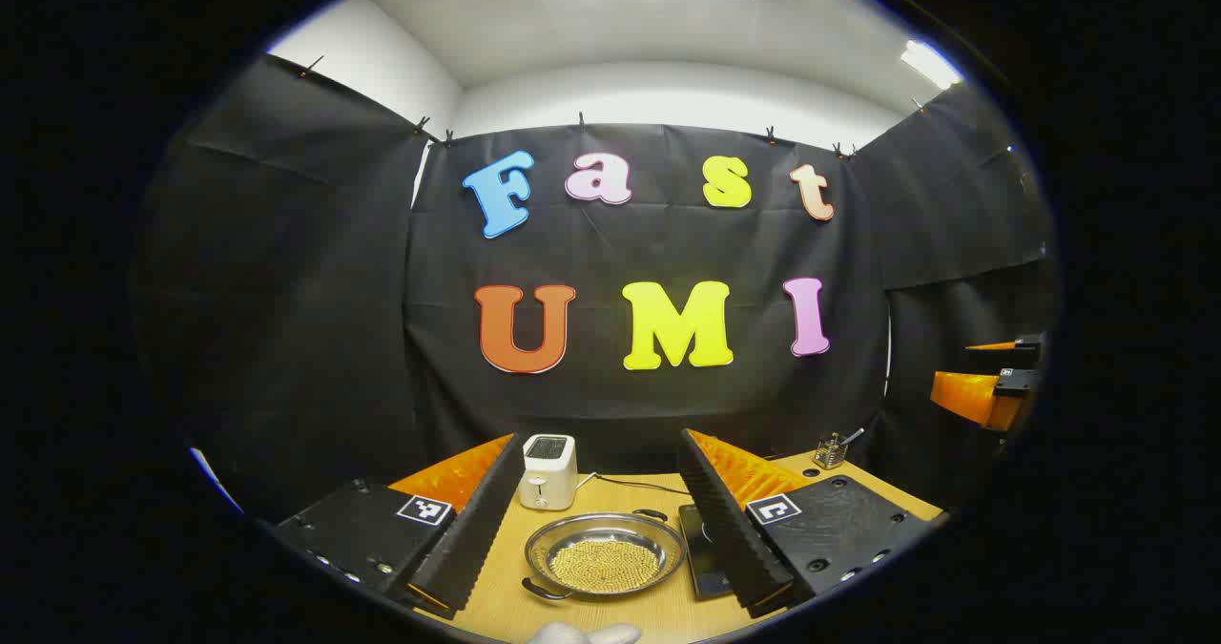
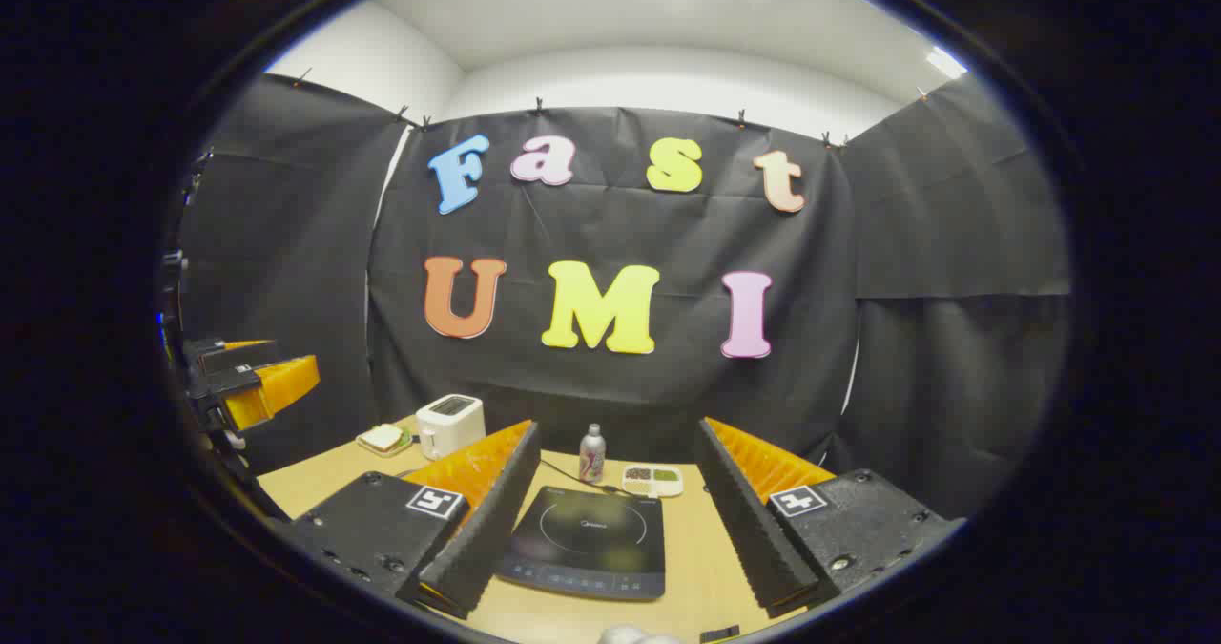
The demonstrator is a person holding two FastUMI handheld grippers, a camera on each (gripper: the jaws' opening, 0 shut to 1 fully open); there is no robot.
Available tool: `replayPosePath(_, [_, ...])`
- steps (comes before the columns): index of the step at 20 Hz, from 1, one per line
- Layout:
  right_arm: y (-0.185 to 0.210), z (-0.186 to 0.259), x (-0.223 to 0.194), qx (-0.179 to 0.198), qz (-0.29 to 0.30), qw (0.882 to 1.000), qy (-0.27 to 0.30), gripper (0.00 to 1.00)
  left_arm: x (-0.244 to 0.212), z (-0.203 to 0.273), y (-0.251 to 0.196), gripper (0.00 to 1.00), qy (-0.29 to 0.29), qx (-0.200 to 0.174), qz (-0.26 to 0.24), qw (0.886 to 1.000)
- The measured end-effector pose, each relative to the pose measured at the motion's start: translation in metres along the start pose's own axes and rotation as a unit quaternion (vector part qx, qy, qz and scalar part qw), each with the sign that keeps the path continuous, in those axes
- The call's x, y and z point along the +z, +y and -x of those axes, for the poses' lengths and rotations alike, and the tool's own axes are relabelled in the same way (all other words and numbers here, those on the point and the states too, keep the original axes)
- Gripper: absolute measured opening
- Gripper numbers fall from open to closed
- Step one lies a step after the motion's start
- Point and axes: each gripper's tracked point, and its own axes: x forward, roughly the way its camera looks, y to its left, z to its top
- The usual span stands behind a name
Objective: First push the handle of the pot to place it horizontally, then grasp the pot with both hands and set it on the induction cooktop.
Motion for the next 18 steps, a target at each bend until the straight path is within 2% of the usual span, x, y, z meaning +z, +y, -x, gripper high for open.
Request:
replayPosePath(6, [0.002, -0.004, -0.003, -0.002, 0.003, 1.0, 0.007, 1.0, -0.001, -0.003, 0.007, 0.96, -0.002, 0.001, 0.0, 1.0])
replayPosePath(16, [-0.002, -0.001, 0.003, -0.003, 0.008, 1.0, 0.004, 0.98, 0.001, -0.01, -0.001, 0.96, -0.008, -0.005, -0.014, 1.0])
replayPosePath(17, [-0.003, -0.001, 0.002, -0.002, 0.008, 1.0, 0.005, 1.0, -0.001, -0.011, -0.003, 0.87, -0.007, -0.007, -0.014, 1.0])
replayPosePath(18, [-0.004, 0.0, 0.002, -0.002, 0.009, 1.0, 0.006, 0.98, -0.001, -0.011, -0.005, 0.96, -0.006, -0.008, -0.013, 1.0])
